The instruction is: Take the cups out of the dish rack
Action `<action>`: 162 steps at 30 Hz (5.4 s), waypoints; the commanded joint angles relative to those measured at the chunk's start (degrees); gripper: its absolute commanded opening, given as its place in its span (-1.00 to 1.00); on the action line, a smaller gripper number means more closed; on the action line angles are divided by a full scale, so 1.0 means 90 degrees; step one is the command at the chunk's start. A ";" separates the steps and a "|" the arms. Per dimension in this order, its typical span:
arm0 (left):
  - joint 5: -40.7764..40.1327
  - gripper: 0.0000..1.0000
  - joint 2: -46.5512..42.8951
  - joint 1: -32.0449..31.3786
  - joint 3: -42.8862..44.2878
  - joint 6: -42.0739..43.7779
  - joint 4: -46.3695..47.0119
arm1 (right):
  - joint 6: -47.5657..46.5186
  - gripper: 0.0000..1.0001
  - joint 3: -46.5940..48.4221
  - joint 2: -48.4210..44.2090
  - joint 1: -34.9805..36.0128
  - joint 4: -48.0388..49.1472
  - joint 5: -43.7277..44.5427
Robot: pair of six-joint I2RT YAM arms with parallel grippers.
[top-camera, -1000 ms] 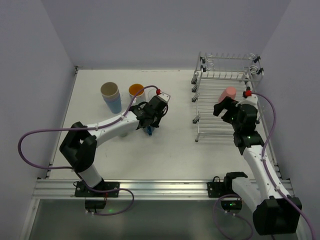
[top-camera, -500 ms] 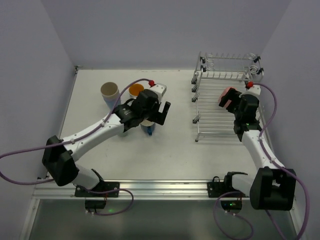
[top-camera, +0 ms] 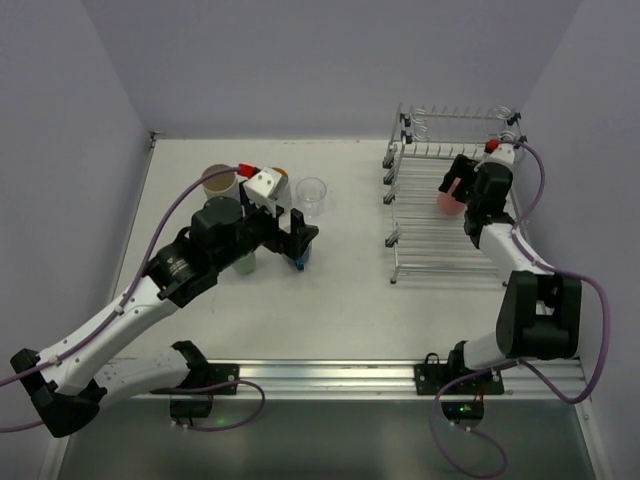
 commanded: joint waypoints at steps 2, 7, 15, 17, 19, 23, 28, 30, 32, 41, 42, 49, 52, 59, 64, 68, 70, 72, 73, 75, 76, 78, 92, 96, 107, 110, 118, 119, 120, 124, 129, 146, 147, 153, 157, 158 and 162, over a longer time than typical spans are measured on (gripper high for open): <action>0.0336 1.00 -0.0257 -0.0008 -0.0364 0.0283 0.0406 | -0.0236 0.68 0.0470 0.0214 -0.0033 0.0135 0.0214; 0.0541 1.00 -0.0394 -0.0008 -0.0550 0.0312 0.0572 | -0.0295 0.68 0.0656 0.0526 -0.0033 -0.0051 0.0390; 0.0541 1.00 -0.0473 -0.0018 -0.0726 0.0351 0.0748 | -0.0364 0.61 0.0783 0.0819 -0.0033 -0.0091 0.0545; 0.0599 1.00 -0.0453 -0.0008 -0.0745 0.0371 0.0768 | -0.0363 0.56 0.0832 0.0858 -0.0043 -0.0051 0.0595; 0.0610 1.00 -0.0434 -0.0008 -0.0755 0.0361 0.0758 | -0.0373 0.50 0.0881 0.0936 -0.0023 -0.0032 0.0682; 0.0580 1.00 -0.0375 -0.0008 -0.0765 0.0381 0.0787 | -0.0441 0.25 0.0920 0.1054 -0.0023 0.0007 0.0761; 0.0648 1.00 -0.0268 -0.0008 -0.0697 0.0352 0.0817 | -0.0306 0.01 0.0462 0.0586 -0.0013 0.0212 0.0771; 0.0756 1.00 -0.0229 0.0001 -0.0648 0.0293 0.0846 | -0.0004 -0.03 0.0218 -0.0008 -0.0023 0.0290 0.0703; 0.0892 1.00 -0.0219 0.0001 -0.0599 0.0176 0.0905 | 0.0262 -0.06 -0.0270 -0.0809 -0.0014 0.0388 0.0605; 0.1974 1.00 -0.0044 0.0001 -0.0530 -0.0993 0.1616 | 0.2310 -0.06 -0.2057 -0.3651 0.0103 0.0524 -0.1170; 0.2122 1.00 0.0005 0.0001 -0.0569 -0.1161 0.1936 | 0.2805 -0.06 -0.2184 -0.3847 0.0162 0.0650 -0.1443; 0.2865 1.00 0.0610 0.0030 -0.1038 -0.2645 0.3755 | 0.5171 -0.06 -0.3229 -0.4922 0.0211 0.2281 -0.3769; 0.2963 1.00 0.0904 0.0031 -0.1087 -0.3173 0.4253 | 0.6099 -0.06 -0.3561 -0.5137 0.0279 0.3354 -0.4346; 0.3196 0.99 0.1547 0.0011 -0.1390 -0.4305 0.5443 | 0.6570 -0.06 -0.3748 -0.5509 0.0776 0.3883 -0.4366; 0.3539 0.86 0.1861 -0.0018 -0.1497 -0.4765 0.6196 | 0.6600 -0.05 -0.3777 -0.5168 0.1265 0.4167 -0.4250; 0.3686 0.58 0.1900 -0.0028 -0.1556 -0.4922 0.6597 | 0.6453 -0.05 -0.3806 -0.5001 0.1607 0.4187 -0.4054; 0.3715 0.34 0.1891 -0.0018 -0.1566 -0.4922 0.6627 | 0.6443 -0.05 -0.3865 -0.4962 0.1627 0.4235 -0.3957; 0.3715 0.18 0.1871 -0.0028 -0.1585 -0.4893 0.6637 | 0.6385 -0.06 -0.3865 -0.4942 0.1647 0.4148 -0.3917; 0.3725 0.02 0.1871 -0.0028 -0.1595 -0.4893 0.6637 | 0.6375 -0.06 -0.3894 -0.4923 0.1656 0.4167 -0.3897; 0.3725 -0.15 0.1881 -0.0018 -0.1595 -0.4883 0.6627 | 0.6385 -0.06 -0.3914 -0.4874 0.1695 0.4245 -0.3790; 0.3715 -0.40 0.1881 -0.0028 -0.1585 -0.4864 0.6618 | 0.6375 -0.06 -0.3904 -0.4845 0.1715 0.4226 -0.3790; 0.3667 -0.78 0.1871 -0.0028 -0.1575 -0.4805 0.6540 | 0.6355 -0.04 -0.3856 -0.4669 0.1822 0.4284 -0.3848; -0.0950 -1.00 0.0944 0.0079 0.1187 -0.1153 -0.0986 | 0.4903 0.98 -0.3426 -0.5381 0.1891 0.1806 -0.4141; -0.2045 -1.00 0.0797 0.0167 0.1695 -0.1113 -0.2900 | 0.4500 0.98 -0.3377 -0.5606 0.1891 0.1238 -0.4200; -0.1373 -1.00 0.0835 0.1964 0.1110 -0.0655 -0.3783 | 0.4295 0.98 -0.3689 -0.5616 0.1891 0.1014 -0.4444; -0.1315 -1.00 0.1011 0.1984 0.1091 -0.0625 -0.3734 | 0.4207 0.98 -0.3719 -0.5684 0.1891 0.0925 -0.4435; -0.0895 -1.00 0.1480 0.2003 0.0876 -0.0576 -0.3471 | 0.4109 0.98 -0.3777 -0.5782 0.1891 0.0827 -0.4503; -0.0885 -1.00 0.1519 0.1994 0.0856 -0.0567 -0.3451 | 0.4100 0.98 -0.3777 -0.5772 0.1891 0.0827 -0.4493; -0.0846 -1.00 0.1587 0.1994 0.0818 -0.0557 -0.3412 | 0.4099 0.98 -0.3777 -0.5772 0.1891 0.0827 -0.4493; -0.0700 -1.00 0.1714 0.1994 0.0651 -0.0528 -0.3227 | 0.4090 0.98 -0.3787 -0.5743 0.1891 0.0847 -0.4503; -0.0602 -1.00 0.1958 0.1994 0.0408 -0.0498 -0.3139 | 0.4090 0.98 -0.3787 -0.5704 0.1891 0.0847 -0.4483; -0.0699 -0.49 0.2760 0.2003 0.0006 -0.0322 -0.2523 | 0.4041 0.98 -0.3777 -0.5597 0.1891 0.0789 -0.4395; -0.0757 -0.41 0.2769 0.2003 0.0026 -0.0303 -0.2514 | 0.4041 0.98 -0.3768 -0.5606 0.1891 0.0769 -0.4395; -0.1040 0.19 0.2770 0.2003 0.0319 -0.0215 -0.2640 | 0.4012 0.98 -0.3641 -0.5606 0.1900 0.0642 -0.4356; -0.1060 0.46 0.2740 0.2003 0.0543 -0.0157 -0.2728 | 0.3992 0.98 -0.3563 -0.5655 0.1891 0.0515 -0.4288; -0.1070 0.59 0.2692 0.2003 0.0573 -0.0147 -0.2738 | 0.3992 0.98 -0.3524 -0.5665 0.1900 0.0476 -0.4278; -0.1255 0.96 0.2516 0.2003 0.0836 -0.0059 -0.2689 | 0.3934 0.98 -0.3406 -0.5743 0.1891 0.0252 -0.4210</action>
